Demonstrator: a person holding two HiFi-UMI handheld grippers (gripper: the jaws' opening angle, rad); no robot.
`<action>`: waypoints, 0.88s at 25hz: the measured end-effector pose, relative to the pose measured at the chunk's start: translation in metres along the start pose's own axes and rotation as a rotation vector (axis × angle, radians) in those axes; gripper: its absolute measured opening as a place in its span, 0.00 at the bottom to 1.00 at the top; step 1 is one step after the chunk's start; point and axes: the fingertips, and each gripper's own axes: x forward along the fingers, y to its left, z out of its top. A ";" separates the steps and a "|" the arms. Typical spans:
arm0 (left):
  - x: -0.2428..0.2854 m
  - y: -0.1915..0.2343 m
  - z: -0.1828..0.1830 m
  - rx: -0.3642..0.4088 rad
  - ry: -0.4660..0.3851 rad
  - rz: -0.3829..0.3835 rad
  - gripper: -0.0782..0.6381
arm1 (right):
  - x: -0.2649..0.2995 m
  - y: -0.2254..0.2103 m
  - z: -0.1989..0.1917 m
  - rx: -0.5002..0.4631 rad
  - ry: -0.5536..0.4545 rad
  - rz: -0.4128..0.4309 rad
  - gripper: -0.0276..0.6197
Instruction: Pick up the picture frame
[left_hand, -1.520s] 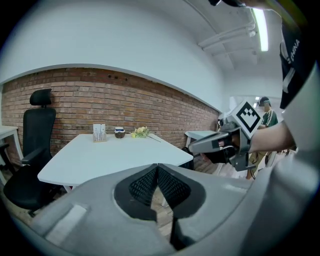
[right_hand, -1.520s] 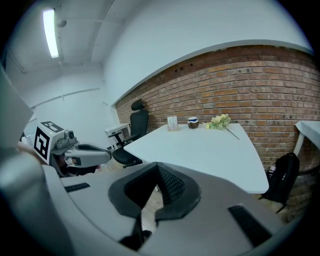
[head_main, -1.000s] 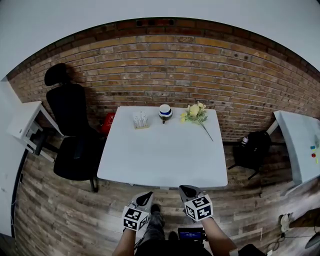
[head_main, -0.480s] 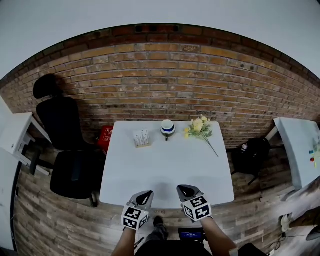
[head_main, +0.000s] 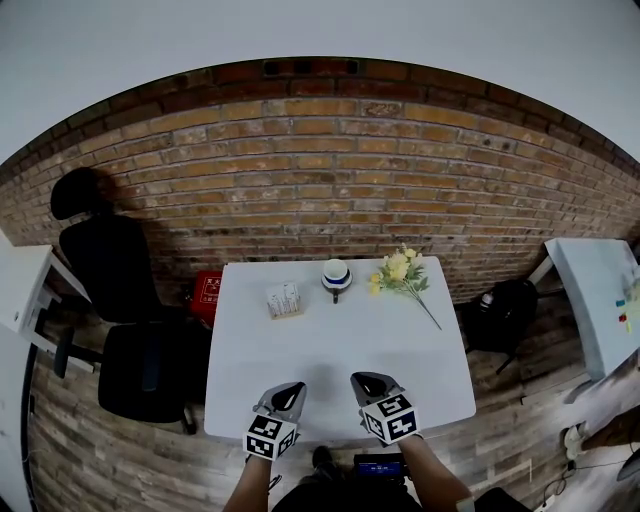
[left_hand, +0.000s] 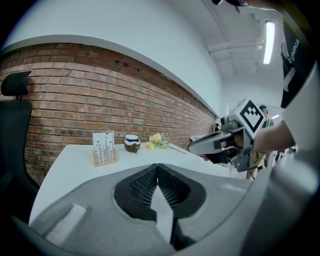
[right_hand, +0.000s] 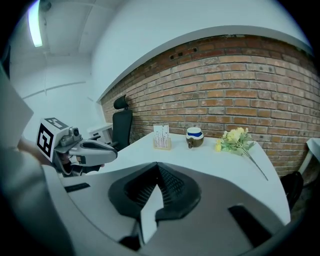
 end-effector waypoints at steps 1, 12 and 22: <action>0.002 0.001 0.000 -0.003 0.002 -0.003 0.13 | 0.002 -0.001 0.001 0.000 0.003 0.000 0.06; 0.015 0.008 0.007 -0.031 0.001 0.045 0.13 | 0.015 -0.014 0.006 -0.006 0.023 0.043 0.06; 0.023 0.002 0.025 -0.013 -0.010 0.089 0.13 | 0.012 -0.027 0.019 -0.005 -0.003 0.080 0.06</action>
